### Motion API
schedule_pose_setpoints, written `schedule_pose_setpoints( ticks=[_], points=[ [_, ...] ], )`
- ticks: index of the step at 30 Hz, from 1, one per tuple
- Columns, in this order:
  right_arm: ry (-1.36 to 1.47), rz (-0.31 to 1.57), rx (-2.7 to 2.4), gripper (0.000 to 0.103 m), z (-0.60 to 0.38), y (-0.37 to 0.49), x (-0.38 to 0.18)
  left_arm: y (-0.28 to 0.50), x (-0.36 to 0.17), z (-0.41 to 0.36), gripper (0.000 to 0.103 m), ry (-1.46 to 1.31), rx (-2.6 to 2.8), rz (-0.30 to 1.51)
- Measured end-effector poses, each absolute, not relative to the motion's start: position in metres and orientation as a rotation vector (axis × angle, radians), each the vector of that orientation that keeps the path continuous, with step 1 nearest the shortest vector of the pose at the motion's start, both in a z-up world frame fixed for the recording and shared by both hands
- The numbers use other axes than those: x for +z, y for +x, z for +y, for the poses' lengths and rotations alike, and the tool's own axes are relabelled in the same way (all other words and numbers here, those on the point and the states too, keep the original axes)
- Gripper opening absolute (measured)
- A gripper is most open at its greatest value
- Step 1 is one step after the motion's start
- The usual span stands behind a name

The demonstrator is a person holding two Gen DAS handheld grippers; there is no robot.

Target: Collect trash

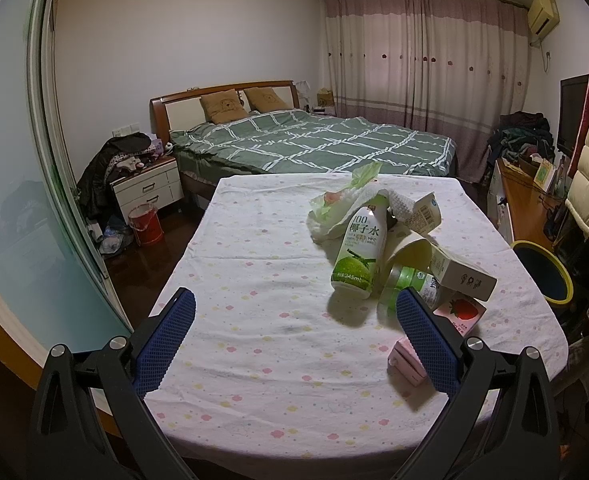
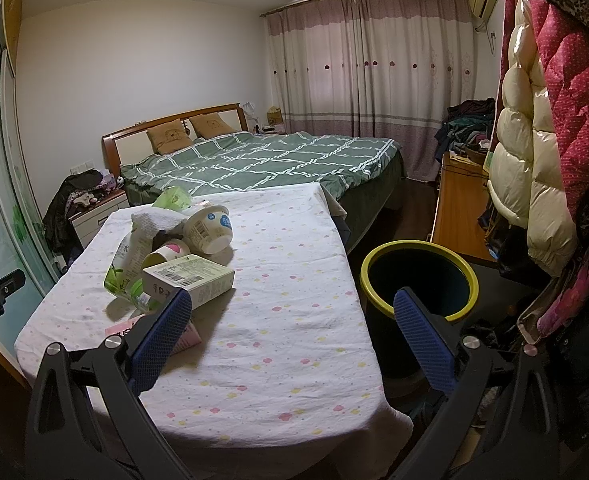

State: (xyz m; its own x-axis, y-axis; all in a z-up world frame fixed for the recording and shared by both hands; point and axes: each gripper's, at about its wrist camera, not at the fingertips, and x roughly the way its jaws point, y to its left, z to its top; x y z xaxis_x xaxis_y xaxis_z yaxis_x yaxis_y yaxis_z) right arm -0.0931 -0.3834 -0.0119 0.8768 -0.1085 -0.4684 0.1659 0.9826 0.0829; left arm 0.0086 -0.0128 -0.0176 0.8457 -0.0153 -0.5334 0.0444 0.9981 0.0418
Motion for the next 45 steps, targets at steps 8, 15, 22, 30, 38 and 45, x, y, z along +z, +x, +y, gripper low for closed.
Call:
schedule_pose_setpoints(
  ticks=[8, 15, 22, 30, 38, 45],
  points=[
    [0.114, 0.491, -0.137, 0.097, -0.382, -0.088, -0.017, 0.012, -0.019, -0.012, 0.099, 0.054, -0.030, 0.571],
    [0.077, 0.500, -0.053, 0.097, -0.368, -0.048, -0.008, 0.029, -0.028, -0.007, 0.099, 0.057, -0.028, 0.606],
    [0.053, 0.548, 0.112, 0.097, -0.334, 0.032, 0.010, 0.051, -0.039, -0.001, 0.099, 0.072, -0.011, 0.636],
    [0.044, 0.641, 0.209, 0.097, -0.285, 0.158, 0.031, 0.083, -0.053, 0.006, 0.099, 0.081, 0.001, 0.678],
    [0.084, 0.884, 0.230, 0.069, -0.251, 0.265, -0.005, 0.102, -0.060, 0.012, 0.099, 0.085, -0.007, 0.688],
    [0.147, 0.976, 0.211, 0.052, -0.242, 0.297, -0.031, 0.113, -0.070, 0.019, 0.099, 0.063, -0.017, 0.706]
  ],
)
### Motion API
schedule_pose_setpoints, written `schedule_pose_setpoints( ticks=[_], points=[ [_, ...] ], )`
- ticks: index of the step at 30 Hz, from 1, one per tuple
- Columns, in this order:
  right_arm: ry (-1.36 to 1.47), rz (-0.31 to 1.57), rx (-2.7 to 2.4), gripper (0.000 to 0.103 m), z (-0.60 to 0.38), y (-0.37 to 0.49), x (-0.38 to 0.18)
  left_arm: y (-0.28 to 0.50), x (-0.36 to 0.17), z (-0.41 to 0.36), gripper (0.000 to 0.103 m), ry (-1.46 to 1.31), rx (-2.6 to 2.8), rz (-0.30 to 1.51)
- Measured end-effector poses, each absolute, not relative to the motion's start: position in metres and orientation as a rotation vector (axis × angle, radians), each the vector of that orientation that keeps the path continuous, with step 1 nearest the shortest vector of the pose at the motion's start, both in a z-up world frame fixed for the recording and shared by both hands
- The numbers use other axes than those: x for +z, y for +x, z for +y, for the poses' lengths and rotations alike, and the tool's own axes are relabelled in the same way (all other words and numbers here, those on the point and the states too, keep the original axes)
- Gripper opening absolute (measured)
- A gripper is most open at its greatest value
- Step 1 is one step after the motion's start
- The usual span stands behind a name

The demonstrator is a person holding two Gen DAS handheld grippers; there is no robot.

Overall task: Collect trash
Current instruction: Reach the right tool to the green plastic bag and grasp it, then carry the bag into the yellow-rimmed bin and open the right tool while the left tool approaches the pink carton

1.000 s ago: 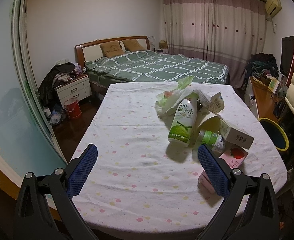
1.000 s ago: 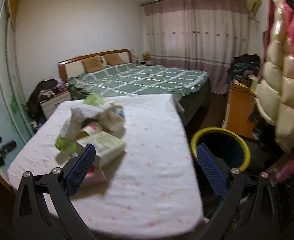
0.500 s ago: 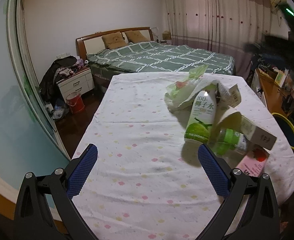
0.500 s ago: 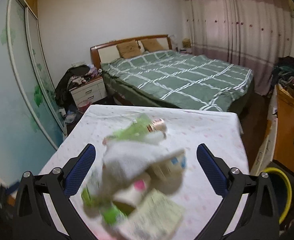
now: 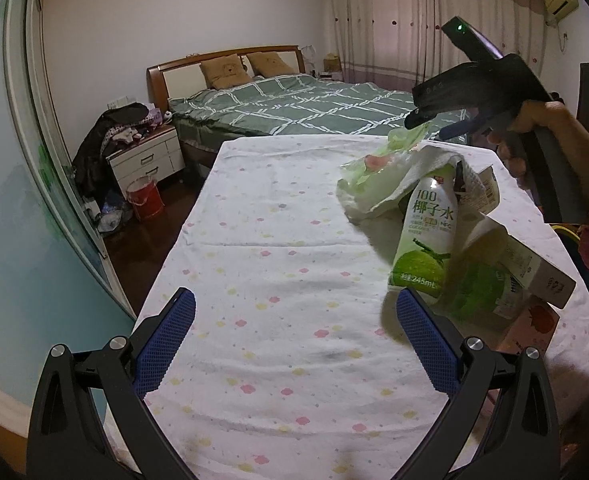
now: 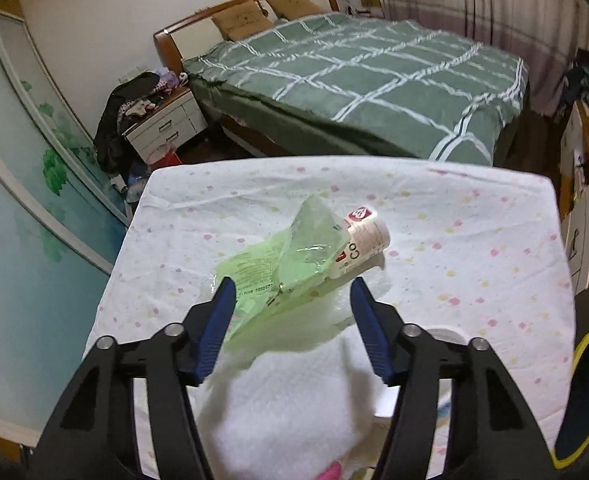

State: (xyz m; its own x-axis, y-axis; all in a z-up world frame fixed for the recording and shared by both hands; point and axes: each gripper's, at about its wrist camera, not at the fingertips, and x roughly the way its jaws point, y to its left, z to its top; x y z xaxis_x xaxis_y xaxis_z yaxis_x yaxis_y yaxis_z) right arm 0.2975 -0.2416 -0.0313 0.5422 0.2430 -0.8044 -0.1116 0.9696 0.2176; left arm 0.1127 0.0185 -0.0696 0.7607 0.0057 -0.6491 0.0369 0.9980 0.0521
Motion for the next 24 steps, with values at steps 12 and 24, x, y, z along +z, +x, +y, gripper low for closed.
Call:
schedule_pose_setpoints(
  ticks=[12, 24],
  points=[
    [0.277, 0.911, 0.263, 0.009, -0.244, 0.301, -0.019, 0.117, -0.076, 0.022, 0.099, 0.048, -0.026, 0.717],
    [0.247, 0.659, 0.269, 0.008, -0.266, 0.248, 0.061, 0.107, -0.066, 0.016, 0.099, 0.057, -0.045, 0.687]
  ],
)
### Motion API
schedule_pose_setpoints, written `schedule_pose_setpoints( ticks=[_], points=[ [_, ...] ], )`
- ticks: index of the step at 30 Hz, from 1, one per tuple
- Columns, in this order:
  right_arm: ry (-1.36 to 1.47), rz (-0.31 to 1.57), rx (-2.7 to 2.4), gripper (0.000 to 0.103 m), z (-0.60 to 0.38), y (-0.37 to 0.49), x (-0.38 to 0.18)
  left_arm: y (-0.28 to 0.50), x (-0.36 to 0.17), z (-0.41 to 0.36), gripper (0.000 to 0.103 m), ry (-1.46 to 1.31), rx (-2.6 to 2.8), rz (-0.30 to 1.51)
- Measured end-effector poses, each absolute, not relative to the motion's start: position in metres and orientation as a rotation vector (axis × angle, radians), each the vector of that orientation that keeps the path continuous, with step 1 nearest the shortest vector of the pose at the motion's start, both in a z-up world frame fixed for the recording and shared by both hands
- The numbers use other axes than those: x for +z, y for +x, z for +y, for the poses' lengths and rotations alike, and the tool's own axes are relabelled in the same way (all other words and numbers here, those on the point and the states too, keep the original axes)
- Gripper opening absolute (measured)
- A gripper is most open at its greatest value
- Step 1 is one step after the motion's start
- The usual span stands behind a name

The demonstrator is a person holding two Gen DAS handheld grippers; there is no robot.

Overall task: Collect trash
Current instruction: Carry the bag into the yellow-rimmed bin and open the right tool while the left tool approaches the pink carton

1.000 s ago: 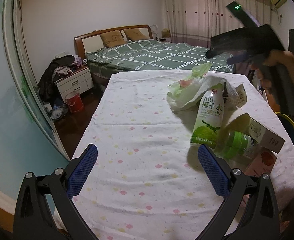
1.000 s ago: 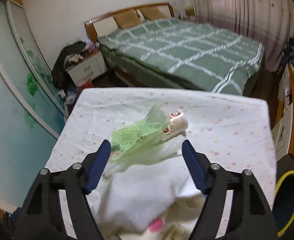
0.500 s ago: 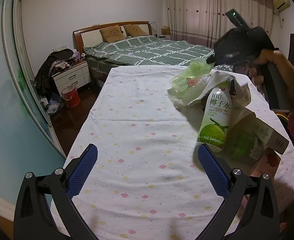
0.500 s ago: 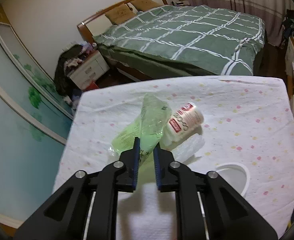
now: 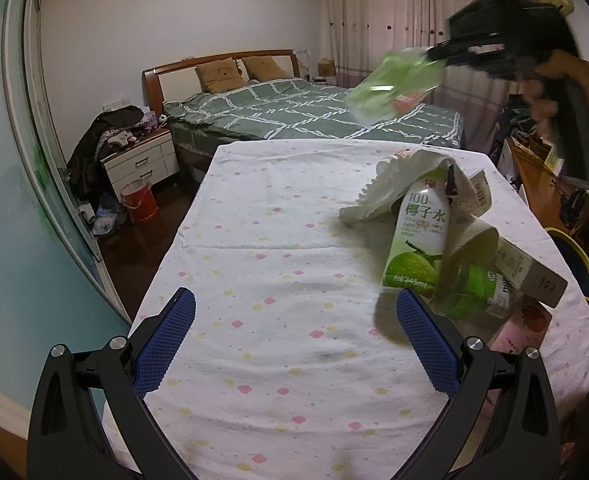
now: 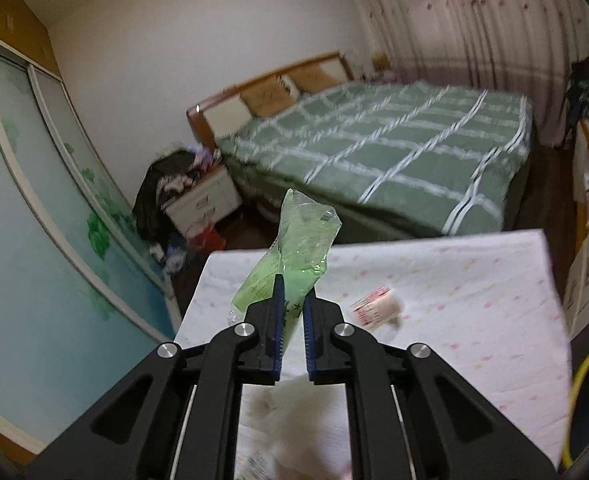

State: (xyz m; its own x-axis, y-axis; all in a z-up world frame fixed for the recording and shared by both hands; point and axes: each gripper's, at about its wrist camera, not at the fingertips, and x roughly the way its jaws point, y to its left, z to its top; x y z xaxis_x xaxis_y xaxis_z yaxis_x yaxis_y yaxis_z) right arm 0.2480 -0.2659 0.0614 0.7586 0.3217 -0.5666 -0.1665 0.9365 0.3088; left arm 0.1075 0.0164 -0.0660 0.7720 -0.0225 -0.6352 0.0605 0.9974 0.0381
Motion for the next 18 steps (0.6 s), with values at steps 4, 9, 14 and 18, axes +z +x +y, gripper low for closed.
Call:
schedule_pose_setpoints(
  ticks=[4, 9, 14, 18],
  points=[
    [0.230, 0.569, 0.191, 0.008, -0.312, 0.207, 0.077, 0.103, -0.064, 0.008, 0.099, 0.072, -0.071, 0.675],
    [0.223, 0.497, 0.033, 0.008, -0.385, 0.145, 0.075, 0.100, -0.062, -0.011, 0.099, 0.094, -0.127, 0.668],
    [0.198, 0.508, -0.168, 0.009, -0.456, 0.098, 0.051, 0.090, -0.063, -0.043, 0.099, 0.131, -0.263, 0.663],
    [0.250, 0.569, -0.309, 0.009, -0.519, 0.077, 0.016, 0.081, -0.067, -0.068, 0.099, 0.168, -0.396, 0.667]
  ],
)
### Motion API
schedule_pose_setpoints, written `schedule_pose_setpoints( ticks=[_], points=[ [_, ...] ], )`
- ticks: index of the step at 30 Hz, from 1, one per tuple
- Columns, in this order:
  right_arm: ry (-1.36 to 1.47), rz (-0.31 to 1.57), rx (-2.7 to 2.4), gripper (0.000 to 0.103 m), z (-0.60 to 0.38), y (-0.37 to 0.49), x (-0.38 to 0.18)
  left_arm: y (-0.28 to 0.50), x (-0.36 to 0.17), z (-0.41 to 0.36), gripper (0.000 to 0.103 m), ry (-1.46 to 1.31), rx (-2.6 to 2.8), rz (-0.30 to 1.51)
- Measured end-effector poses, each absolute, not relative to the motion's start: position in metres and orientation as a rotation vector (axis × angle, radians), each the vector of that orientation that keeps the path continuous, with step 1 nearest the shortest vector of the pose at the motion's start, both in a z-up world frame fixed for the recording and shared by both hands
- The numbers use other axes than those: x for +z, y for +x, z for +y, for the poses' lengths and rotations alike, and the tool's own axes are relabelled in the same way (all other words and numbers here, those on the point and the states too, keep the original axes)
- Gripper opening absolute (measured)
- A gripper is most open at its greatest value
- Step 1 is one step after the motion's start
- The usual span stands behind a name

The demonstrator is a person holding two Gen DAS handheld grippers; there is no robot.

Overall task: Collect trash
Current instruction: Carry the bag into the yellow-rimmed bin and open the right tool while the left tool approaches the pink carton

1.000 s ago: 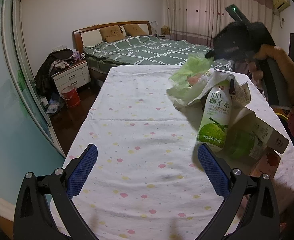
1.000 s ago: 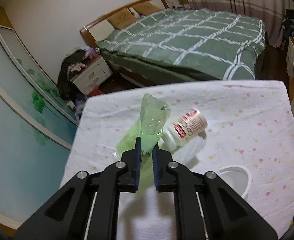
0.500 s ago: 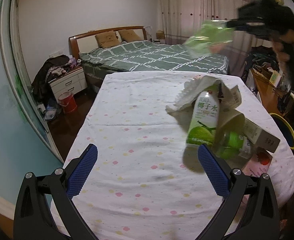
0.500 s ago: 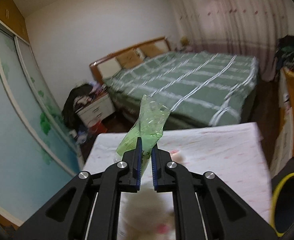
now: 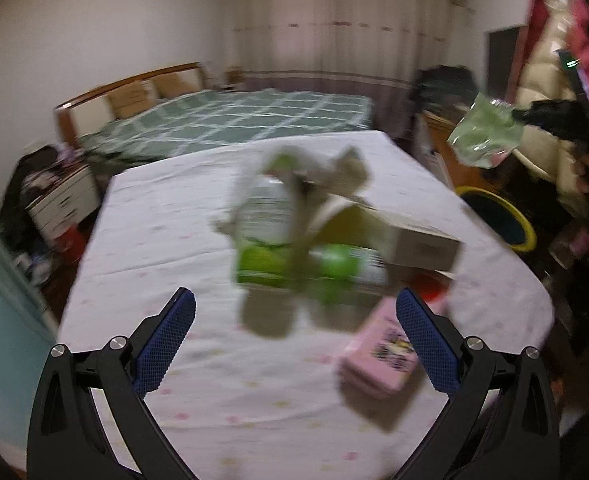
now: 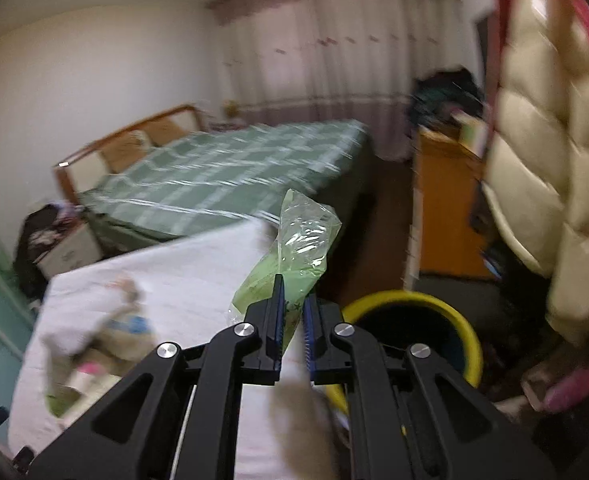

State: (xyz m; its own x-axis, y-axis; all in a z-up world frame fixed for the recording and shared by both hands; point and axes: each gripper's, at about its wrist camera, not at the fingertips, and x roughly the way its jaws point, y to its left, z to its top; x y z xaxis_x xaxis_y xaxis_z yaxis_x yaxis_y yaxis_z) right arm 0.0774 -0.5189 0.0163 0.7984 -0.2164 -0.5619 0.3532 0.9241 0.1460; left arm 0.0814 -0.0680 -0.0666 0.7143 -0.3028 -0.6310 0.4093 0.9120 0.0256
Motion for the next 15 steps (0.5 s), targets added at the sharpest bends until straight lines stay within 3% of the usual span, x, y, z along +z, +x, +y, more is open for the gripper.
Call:
schedule_pose_setpoints(
  ticks=[12, 15],
  points=[
    [0.345, 0.764, -0.511, 0.011, -0.613, 0.080, -0.101, 0.079, -0.101, -0.131, 0.099, 0.327, -0.562, 0.725],
    [0.355, 0.810, -0.516, 0.022, -0.617, 0.089, -0.119, 0.085, -0.111, -0.138, 0.099, 0.335, -0.577, 0.754]
  ],
)
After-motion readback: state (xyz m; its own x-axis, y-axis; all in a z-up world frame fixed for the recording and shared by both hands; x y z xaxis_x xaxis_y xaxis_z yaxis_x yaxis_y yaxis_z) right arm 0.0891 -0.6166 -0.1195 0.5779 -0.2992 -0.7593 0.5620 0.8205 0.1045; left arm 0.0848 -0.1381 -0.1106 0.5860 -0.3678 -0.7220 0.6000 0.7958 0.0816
